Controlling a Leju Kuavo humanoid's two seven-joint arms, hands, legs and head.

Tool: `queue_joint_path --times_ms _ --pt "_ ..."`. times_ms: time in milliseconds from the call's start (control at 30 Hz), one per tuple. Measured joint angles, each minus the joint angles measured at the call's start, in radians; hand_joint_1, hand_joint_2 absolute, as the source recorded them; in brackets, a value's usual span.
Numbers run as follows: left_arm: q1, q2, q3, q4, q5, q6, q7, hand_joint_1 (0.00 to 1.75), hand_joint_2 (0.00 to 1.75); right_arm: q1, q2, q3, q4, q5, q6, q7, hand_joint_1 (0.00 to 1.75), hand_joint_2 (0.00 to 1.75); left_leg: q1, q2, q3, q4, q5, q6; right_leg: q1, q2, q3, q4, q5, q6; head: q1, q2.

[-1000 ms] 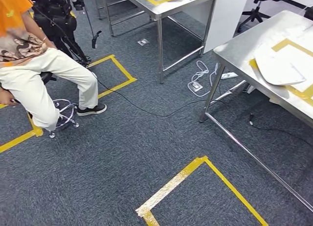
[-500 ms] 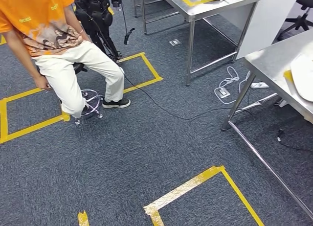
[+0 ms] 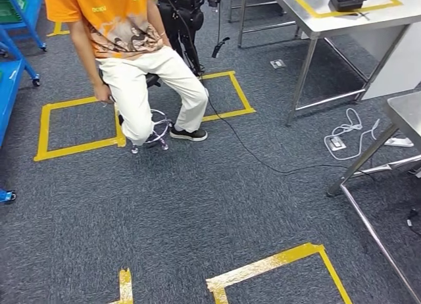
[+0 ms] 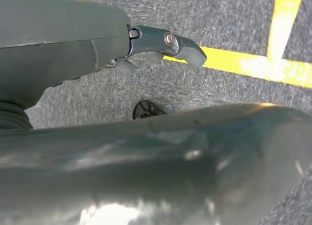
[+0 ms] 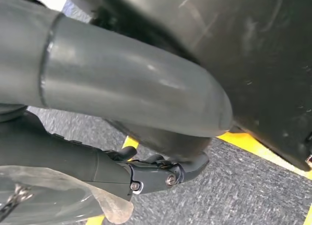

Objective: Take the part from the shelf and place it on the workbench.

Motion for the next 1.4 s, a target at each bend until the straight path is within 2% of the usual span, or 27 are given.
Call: queue_joint_path --times_ms 67,100,133,167,233,300,367,433,467,500,533,600,667,733,800,867,933,967,1000,1033,1100,1167,1233,1300,1333,1367,1400 --pt "-0.001 0.0 0.0 0.0 0.0 -0.001 0.0 0.0 0.0 0.0 0.0 0.002 0.0 0.0 0.0 0.0 0.0 0.0 0.0 -0.027 0.0 0.004 -0.002 -0.004 -0.002 0.037 0.053 -0.143 0.078 -0.005 0.0 0.0" --pt "-0.001 0.0 0.0 0.0 0.0 -0.001 0.0 0.0 0.0 -0.001 0.0 0.002 0.0 0.0 0.0 0.0 0.0 0.0 0.0 -0.039 -0.002 0.006 -0.004 -0.009 -0.002 0.055 0.075 -0.195 0.098 -0.006 0.0 0.0" --pt "-0.001 0.0 0.0 0.0 0.0 -0.001 0.0 0.0 0.0 -0.001 0.0 0.003 0.0 0.0 0.0 0.0 0.0 0.0 0.001 -0.049 -0.004 0.007 -0.004 -0.014 -0.002 0.069 0.089 -0.225 0.105 -0.008 0.0 0.0" --pt "0.0 0.0 0.0 0.001 0.0 -0.001 0.0 0.0 0.0 -0.003 0.0 0.004 0.001 0.0 0.0 0.0 0.0 0.0 0.002 -0.058 -0.006 0.007 -0.003 -0.02 -0.001 0.07 0.094 -0.231 0.102 -0.011 0.0 0.0" --pt "0.003 0.001 0.0 0.001 0.0 -0.001 0.0 0.0 0.0 -0.005 0.0 0.006 0.001 0.002 0.0 0.001 0.0 0.0 0.006 -0.065 -0.01 0.007 -0.002 -0.032 0.001 0.049 0.102 -0.238 0.108 -0.022 0.0 0.0" --pt "0.004 0.002 0.0 0.002 -0.001 -0.001 0.0 0.0 0.0 -0.005 0.0 0.01 0.001 0.007 0.002 0.002 0.0 0.0 0.005 -0.025 -0.028 0.049 -0.03 -0.042 -0.001 0.025 0.109 -0.247 0.113 -0.033 -0.003 0.0" --pt "0.0 0.002 0.0 0.003 -0.001 -0.001 0.0 0.0 0.0 -0.002 0.0 0.015 0.001 0.014 0.005 0.004 0.0 0.0 0.007 0.026 -0.083 0.168 -0.094 -0.052 0.0 -0.005 0.113 -0.25 0.111 -0.04 -0.006 0.0" --pt "-0.001 0.003 -0.001 0.003 -0.007 0.0 0.003 0.0 0.0 0.0 0.0 0.017 0.001 0.019 0.009 0.008 0.0 0.0 0.014 0.04 -0.137 0.28 -0.134 -0.061 0.002 -0.036 0.114 -0.25 0.107 -0.041 -0.005 0.0" --pt "0.001 0.003 -0.002 0.003 -0.014 0.001 0.006 0.0 0.0 0.0 0.0 0.018 0.001 0.021 0.011 0.009 0.0 0.0 0.017 0.043 -0.141 0.289 -0.127 -0.064 0.002 -0.05 0.116 -0.25 0.105 -0.04 -0.005 0.0" --pt "0.002 0.004 -0.005 0.003 -0.022 0.002 0.009 0.0 0.0 0.0 0.0 0.019 0.001 0.023 0.013 0.011 0.0 0.0 0.019 0.048 -0.126 0.261 -0.103 -0.066 0.002 -0.062 0.119 -0.25 0.102 -0.039 -0.006 0.0" --pt "0.004 0.004 -0.009 0.003 -0.029 0.004 0.011 0.0 0.0 -0.001 0.0 0.019 0.001 0.024 0.016 0.012 0.0 0.0 0.021 0.06 -0.094 0.197 -0.066 -0.066 0.002 -0.074 0.124 -0.25 0.099 -0.036 -0.006 0.0" --pt "0.002 0.005 -0.017 0.003 -0.037 0.005 0.013 0.0 0.0 -0.002 0.0 0.021 0.001 0.027 0.02 0.015 0.0 0.0 0.018 0.104 -0.027 0.068 -0.019 -0.061 0.006 -0.095 0.13 -0.248 0.089 -0.026 -0.005 0.0" --pt "0.0 0.005 -0.021 0.004 -0.037 0.006 0.013 0.0 0.0 -0.003 0.0 0.023 0.001 0.03 0.023 0.017 0.0 0.0 0.009 0.124 -0.003 0.015 -0.014 -0.048 0.01 -0.116 0.134 -0.248 0.079 -0.013 -0.004 0.0" --pt "0.001 0.007 -0.023 0.005 -0.035 0.007 0.013 0.0 0.0 -0.009 0.0 0.025 0.0 0.032 0.026 0.019 0.0 0.0 0.007 0.103 -0.004 0.01 -0.014 -0.033 0.007 -0.128 0.142 -0.25 0.073 -0.001 -0.004 0.0" --pt "0.002 0.008 -0.024 0.006 -0.032 0.009 0.013 0.0 0.0 -0.013 0.0 0.028 0.0 0.032 0.029 0.022 0.0 0.0 0.008 0.083 -0.002 0.004 -0.01 -0.018 0.001 -0.085 0.131 -0.214 0.047 0.008 -0.001 0.0" --pt "-0.001 0.008 -0.024 0.006 -0.031 0.011 0.013 0.0 0.0 -0.012 0.0 0.031 0.0 0.032 0.03 0.024 0.0 0.0 0.009 0.062 -0.001 0.002 -0.008 -0.009 -0.001 -0.024 0.073 -0.097 -0.013 0.011 0.004 0.0" --pt "-0.002 0.007 -0.024 0.006 -0.031 0.011 0.013 0.0 0.0 -0.01 0.0 0.034 0.0 0.032 0.031 0.026 0.0 0.0 0.007 0.036 -0.001 0.003 -0.009 -0.005 0.001 -0.007 0.001 0.032 -0.054 0.009 0.005 0.0" --pt "-0.002 0.007 -0.024 0.006 -0.031 0.011 0.013 0.0 0.0 -0.01 0.0 0.034 0.0 0.032 0.031 0.027 0.0 0.0 0.006 0.022 0.0 0.003 -0.01 -0.005 0.001 -0.005 -0.018 0.053 -0.046 0.007 0.006 0.0" --pt "-0.002 0.007 -0.024 0.007 -0.031 0.012 0.013 0.0 0.0 -0.009 -0.001 0.035 0.0 0.032 0.031 0.028 0.0 0.0 0.006 0.007 0.002 0.003 -0.01 -0.005 0.002 -0.003 -0.018 0.035 -0.018 0.004 0.006 0.0" --pt "-0.002 0.007 -0.024 0.007 -0.031 0.012 0.013 0.0 0.0 -0.009 -0.002 0.035 0.0 0.032 0.031 0.028 0.0 0.0 0.006 -0.008 0.004 0.003 -0.01 -0.005 0.003 0.004 -0.001 -0.021 0.026 -0.001 0.006 0.0" --pt "-0.003 0.007 -0.023 0.008 -0.031 0.012 0.013 0.0 0.0 -0.009 -0.003 0.035 0.0 0.032 0.032 0.028 0.0 0.0 0.005 -0.035 0.004 0.006 -0.013 -0.009 0.001 0.046 0.05 -0.156 0.096 -0.011 0.006 0.0" --pt "-0.005 0.006 -0.023 0.009 -0.031 0.013 0.013 0.0 0.0 -0.01 -0.004 0.036 0.0 0.032 0.033 0.028 0.0 0.0 0.006 -0.055 -0.002 0.008 -0.013 -0.018 0.001 0.076 0.081 -0.222 0.111 -0.015 0.005 0.0" --pt "-0.004 0.006 -0.023 0.009 -0.031 0.013 0.013 0.0 0.0 -0.012 -0.004 0.036 0.001 0.032 0.033 0.029 0.0 0.0 0.009 -0.074 -0.008 0.006 -0.01 -0.03 0.001 0.064 0.093 -0.232 0.107 -0.02 0.005 0.0" --pt "-0.003 0.007 -0.023 0.01 -0.03 0.014 0.012 0.0 0.0 -0.011 -0.004 0.036 0.001 0.033 0.033 0.03 0.0 0.0 0.007 -0.048 -0.017 0.027 -0.025 -0.041 -0.001 0.04 0.099 -0.241 0.111 -0.03 0.002 0.0" --pt "-0.004 0.008 -0.023 0.01 -0.029 0.014 0.012 0.0 0.0 -0.011 -0.004 0.036 0.001 0.033 0.034 0.03 0.0 0.0 0.006 -0.022 -0.033 0.063 -0.048 -0.046 -0.002 0.026 0.102 -0.245 0.112 -0.034 0.0 0.0" --pt "-0.005 0.008 -0.023 0.011 -0.026 0.014 0.012 0.0 0.0 -0.01 -0.004 0.036 0.001 0.033 0.034 0.029 0.0 0.0 0.006 0.008 -0.058 0.119 -0.079 -0.05 -0.001 0.01 0.105 -0.247 0.111 -0.038 -0.001 0.0" --pt "-0.007 0.008 -0.023 0.011 -0.024 0.014 0.012 0.0 0.0 -0.009 -0.004 0.036 0.001 0.032 0.034 0.029 0.0 0.0 0.007 0.026 -0.089 0.186 -0.11 -0.055 0.0 -0.006 0.107 -0.247 0.108 -0.04 -0.003 0.0"
